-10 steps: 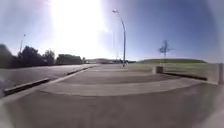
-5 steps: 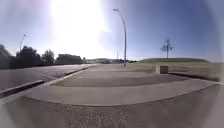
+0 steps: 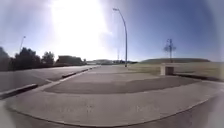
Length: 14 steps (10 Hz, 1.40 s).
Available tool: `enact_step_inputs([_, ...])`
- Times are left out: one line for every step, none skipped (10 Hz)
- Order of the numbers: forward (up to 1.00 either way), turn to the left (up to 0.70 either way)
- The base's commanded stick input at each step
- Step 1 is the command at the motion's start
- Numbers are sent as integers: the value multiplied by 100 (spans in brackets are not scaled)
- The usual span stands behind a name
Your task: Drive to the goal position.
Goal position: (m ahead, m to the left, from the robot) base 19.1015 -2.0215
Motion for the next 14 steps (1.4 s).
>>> enact_step_inputs([100, 1])
enact_step_inputs([100, 1])
enact_step_inputs([100, 1])
enact_step_inputs([100, 1])
enact_step_inputs([100, 1])
enact_step_inputs([100, 1])
enact_step_inputs([100, 1])
enact_step_inputs([100, 1])
enact_step_inputs([100, 1])
enact_step_inputs([100, 1])
enact_step_inputs([100, 1])
enact_step_inputs([100, 1])
enact_step_inputs([100, 1])
enact_step_inputs([100, 1])
